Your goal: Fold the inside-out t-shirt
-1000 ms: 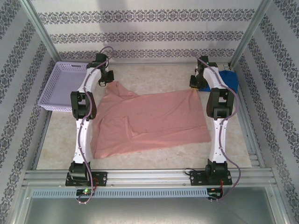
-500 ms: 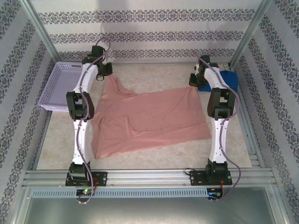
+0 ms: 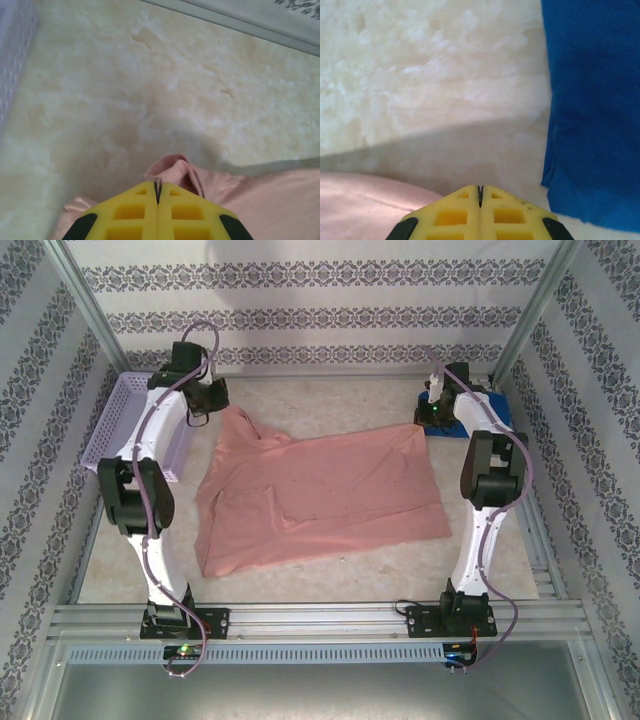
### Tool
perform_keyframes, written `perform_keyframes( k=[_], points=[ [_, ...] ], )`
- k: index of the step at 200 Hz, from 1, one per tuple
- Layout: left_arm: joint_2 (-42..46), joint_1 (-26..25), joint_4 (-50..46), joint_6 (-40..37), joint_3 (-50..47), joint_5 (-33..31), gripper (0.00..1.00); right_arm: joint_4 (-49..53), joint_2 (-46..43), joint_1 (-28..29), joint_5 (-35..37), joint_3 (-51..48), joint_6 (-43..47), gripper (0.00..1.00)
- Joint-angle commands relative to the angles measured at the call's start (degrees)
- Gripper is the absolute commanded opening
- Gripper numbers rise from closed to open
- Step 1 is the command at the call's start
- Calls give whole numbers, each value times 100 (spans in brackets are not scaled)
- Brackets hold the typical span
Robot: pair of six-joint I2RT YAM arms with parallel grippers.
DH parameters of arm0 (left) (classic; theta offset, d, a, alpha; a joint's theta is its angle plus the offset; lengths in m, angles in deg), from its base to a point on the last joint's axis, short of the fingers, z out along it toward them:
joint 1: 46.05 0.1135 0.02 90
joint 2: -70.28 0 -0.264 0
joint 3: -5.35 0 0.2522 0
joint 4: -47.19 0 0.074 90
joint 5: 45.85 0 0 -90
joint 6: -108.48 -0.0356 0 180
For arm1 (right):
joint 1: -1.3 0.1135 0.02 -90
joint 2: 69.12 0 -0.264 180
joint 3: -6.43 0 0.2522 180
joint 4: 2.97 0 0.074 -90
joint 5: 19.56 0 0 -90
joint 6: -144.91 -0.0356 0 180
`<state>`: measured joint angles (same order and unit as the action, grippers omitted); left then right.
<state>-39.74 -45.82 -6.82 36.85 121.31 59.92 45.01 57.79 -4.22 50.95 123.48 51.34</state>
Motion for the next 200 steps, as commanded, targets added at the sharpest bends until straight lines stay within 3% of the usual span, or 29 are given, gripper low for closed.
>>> perform_keyframes(
  k=[1, 86, 168, 200],
  points=[
    [757, 80, 640, 439, -903, 342, 0, -432, -433, -58, -223, -402, 303, 2],
    [2610, 56, 624, 666, -2957, 614, 0, -838, -1246, -72, 94, -1697, 483, 2],
    [3531, 50, 15, 516, -3833, 922, 0, -1707, -2188, -68, 531, -3156, 771, 3],
    [3721, 52, -48, 568, -4052, 1092, 0, -1701, -2275, -134, 286, -3198, 866, 5]
  ],
)
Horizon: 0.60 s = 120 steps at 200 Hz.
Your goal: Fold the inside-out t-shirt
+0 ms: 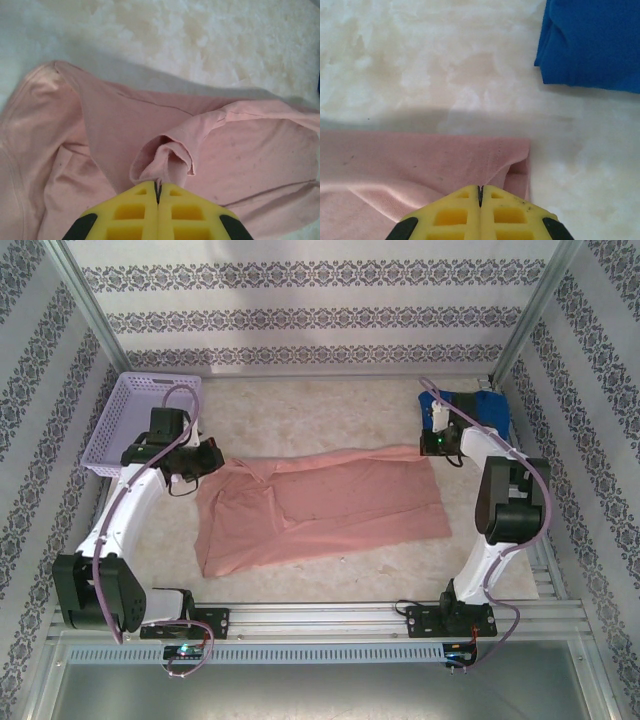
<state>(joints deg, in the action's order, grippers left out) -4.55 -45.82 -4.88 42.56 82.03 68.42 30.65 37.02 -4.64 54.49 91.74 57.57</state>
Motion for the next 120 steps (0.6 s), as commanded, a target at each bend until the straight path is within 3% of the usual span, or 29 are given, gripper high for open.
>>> perform_keyframes(
  k=[1, 120],
  points=[
    [204, 50, -245, -5, -132, 252, 0, -259, -195, -92, -63, -21, 248, 5],
    [481, 52, -669, -129, -222, 328, 0, 674, -252, -92, 195, 105, 813, 6]
  ],
)
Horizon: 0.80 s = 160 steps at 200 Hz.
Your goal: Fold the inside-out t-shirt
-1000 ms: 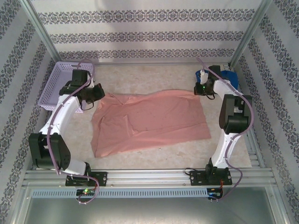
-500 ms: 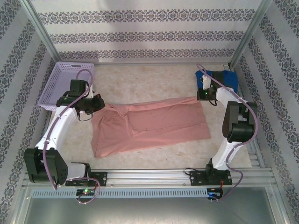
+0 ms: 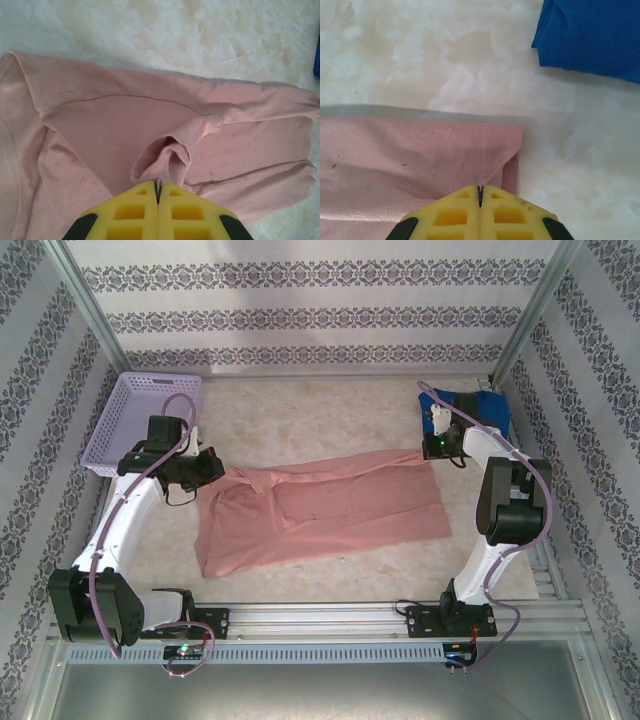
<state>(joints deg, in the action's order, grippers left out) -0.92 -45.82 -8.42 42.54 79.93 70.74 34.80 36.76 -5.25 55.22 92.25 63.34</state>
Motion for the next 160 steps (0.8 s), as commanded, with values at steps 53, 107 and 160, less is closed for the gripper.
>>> perform_keyframes(
  k=[53, 107, 160],
  points=[
    [241, 52, -729, -334, 150, -19, 0, 527, -397, 10, 338, -41, 313, 7],
    [387, 47, -1065, -496, 150, -48, 0, 781, -420, 221, 743, -101, 370, 7],
    [329, 47, -940, -490, -174, 15, 0, 787, -358, 367, 1004, -199, 353, 7]
  ],
)
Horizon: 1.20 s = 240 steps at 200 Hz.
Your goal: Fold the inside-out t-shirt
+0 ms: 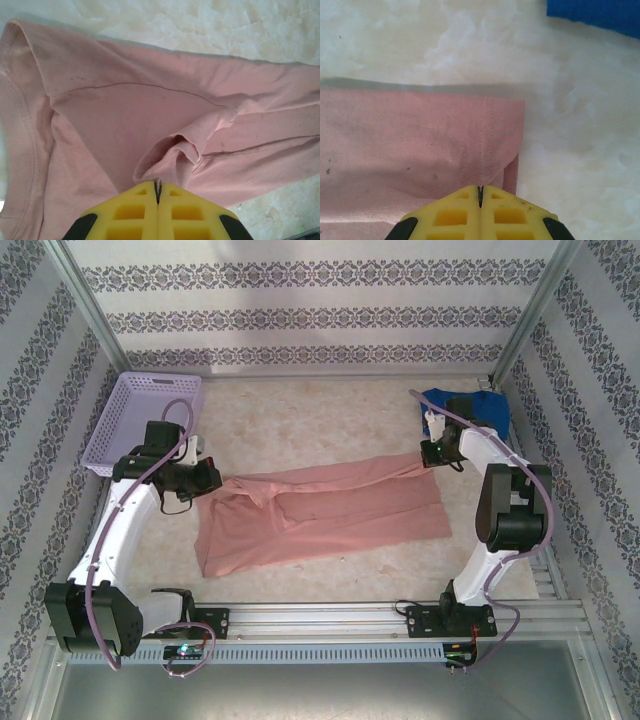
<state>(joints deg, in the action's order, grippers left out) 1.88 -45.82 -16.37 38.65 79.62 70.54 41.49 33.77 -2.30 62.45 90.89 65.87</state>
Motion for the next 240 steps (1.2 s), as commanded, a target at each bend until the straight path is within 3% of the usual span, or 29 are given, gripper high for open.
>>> perform_keyframes(
  k=[1, 179, 222, 240],
  points=[
    [48, 47, -135, -96, -149, 38, 0, 119, -59, 75, 294, -64, 99, 7],
    [284, 48, -314, 23, -271, 57, 0, 420, -107, 271, 939, -196, 169, 8],
    [299, 47, -238, 91, -695, 100, 0, 558, 98, 350, 1385, -239, 137, 11],
    [305, 47, -219, 114, -865, 61, 0, 675, 111, 396, 1568, -234, 21, 18]
  ],
)
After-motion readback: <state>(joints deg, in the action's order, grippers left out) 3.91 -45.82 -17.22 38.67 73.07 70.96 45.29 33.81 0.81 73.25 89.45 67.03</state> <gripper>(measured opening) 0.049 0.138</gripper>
